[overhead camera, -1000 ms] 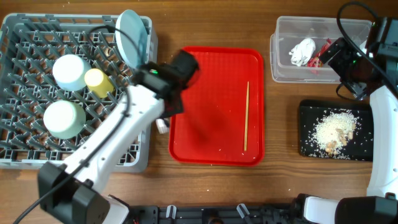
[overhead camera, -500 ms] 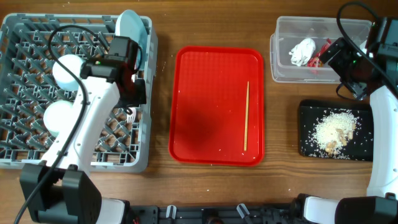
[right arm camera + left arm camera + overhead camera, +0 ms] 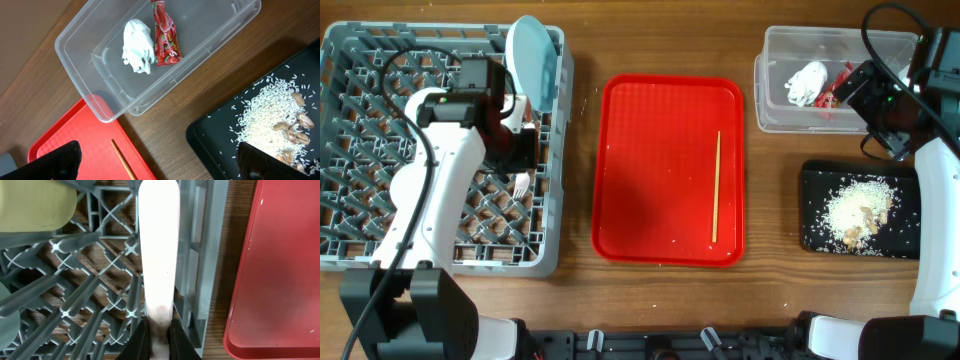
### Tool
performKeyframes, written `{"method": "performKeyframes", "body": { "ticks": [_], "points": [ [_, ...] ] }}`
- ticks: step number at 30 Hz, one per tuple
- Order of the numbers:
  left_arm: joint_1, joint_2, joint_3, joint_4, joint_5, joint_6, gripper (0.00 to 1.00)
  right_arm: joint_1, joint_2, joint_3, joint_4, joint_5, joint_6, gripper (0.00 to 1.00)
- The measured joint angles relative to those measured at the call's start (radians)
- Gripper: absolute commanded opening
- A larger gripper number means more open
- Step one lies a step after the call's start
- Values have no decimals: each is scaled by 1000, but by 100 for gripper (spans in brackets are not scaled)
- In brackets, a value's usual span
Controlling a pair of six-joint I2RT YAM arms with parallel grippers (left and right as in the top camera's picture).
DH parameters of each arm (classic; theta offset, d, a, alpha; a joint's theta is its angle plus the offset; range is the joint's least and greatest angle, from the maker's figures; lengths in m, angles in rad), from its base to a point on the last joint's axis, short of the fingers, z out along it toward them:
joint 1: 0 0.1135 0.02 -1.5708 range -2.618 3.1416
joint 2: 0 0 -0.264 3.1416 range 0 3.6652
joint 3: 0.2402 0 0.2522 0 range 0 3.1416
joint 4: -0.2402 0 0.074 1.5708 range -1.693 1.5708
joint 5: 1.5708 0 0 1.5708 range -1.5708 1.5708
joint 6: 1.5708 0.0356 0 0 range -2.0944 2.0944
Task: Sort waste into correct bins and load items into the dishwasher rack
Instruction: 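Insert the fork upright into the rack beside the plate, release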
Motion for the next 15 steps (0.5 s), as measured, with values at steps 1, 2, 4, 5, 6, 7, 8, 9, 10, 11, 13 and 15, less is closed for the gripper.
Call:
{"method": "performKeyframes", "body": {
  "ticks": [1,2,4,5,6,7,8,9,10,11,13,15],
  "points": [
    [6,0,0,0,8,1,9,0,0,0,0,0,0,100],
    [8,0,0,0,13,1,10,0,0,0,0,0,0,100],
    [9,0,-4,1,32,1,10,0,0,0,0,0,0,100],
    [9,0,-11,6,41,1,10,0,0,0,0,0,0,100],
    [9,0,-24,20,48,1,10,0,0,0,0,0,0,100],
    [9,0,-46,32,53,1,11,0,0,0,0,0,0,100],
    [9,0,-58,36,56,1,13,0,0,0,0,0,0,100],
    [9,0,-70,42,56,1,16,0,0,0,0,0,0,100],
    [9,0,-79,44,56,0,20,0,0,0,0,0,0,100],
    [9,0,-82,45,56,-1,31,0,0,0,0,0,0,100],
    [9,0,-82,46,56,-4,38,0,0,0,0,0,0,100],
    [9,0,-82,46,55,-3,38,0,0,0,0,0,0,100]
  ]
}}
